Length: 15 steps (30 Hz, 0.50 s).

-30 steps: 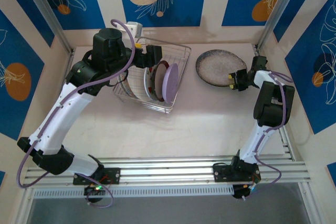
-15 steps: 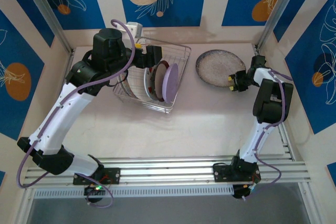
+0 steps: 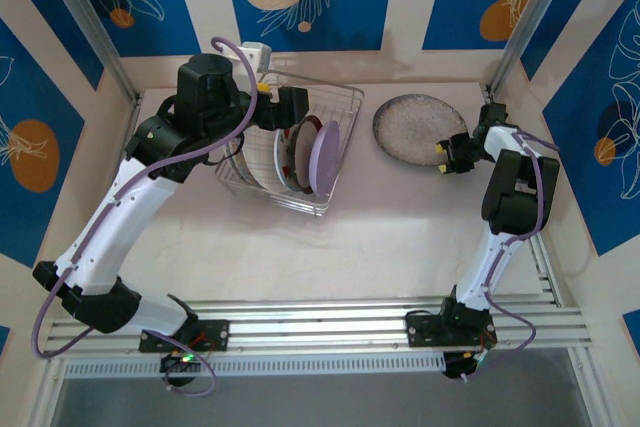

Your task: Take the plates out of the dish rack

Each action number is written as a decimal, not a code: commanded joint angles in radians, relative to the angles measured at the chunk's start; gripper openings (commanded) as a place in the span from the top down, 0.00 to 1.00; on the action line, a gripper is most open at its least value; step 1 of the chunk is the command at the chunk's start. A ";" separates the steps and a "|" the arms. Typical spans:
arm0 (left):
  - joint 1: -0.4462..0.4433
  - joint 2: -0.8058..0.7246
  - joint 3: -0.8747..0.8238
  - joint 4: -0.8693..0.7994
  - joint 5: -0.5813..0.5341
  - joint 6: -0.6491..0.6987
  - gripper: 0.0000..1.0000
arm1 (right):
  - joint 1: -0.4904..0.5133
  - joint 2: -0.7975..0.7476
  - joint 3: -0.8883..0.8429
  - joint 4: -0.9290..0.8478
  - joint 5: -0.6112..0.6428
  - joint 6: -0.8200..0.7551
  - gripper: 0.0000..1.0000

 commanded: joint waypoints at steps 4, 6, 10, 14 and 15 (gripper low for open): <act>-0.013 -0.005 0.028 -0.011 -0.001 0.000 0.10 | 0.013 0.026 0.068 -0.029 -0.023 0.030 0.55; -0.014 -0.007 0.028 -0.010 0.001 0.000 0.09 | 0.013 0.036 0.080 -0.038 -0.022 0.033 0.54; -0.013 -0.005 0.032 -0.020 0.002 0.002 0.09 | 0.016 0.045 0.096 -0.055 -0.014 0.038 0.54; -0.012 0.000 0.039 -0.037 0.002 -0.001 0.09 | 0.019 0.049 0.100 -0.055 -0.015 0.053 0.52; -0.012 0.001 0.039 -0.041 0.002 -0.001 0.09 | 0.021 0.051 0.104 -0.059 -0.015 0.053 0.50</act>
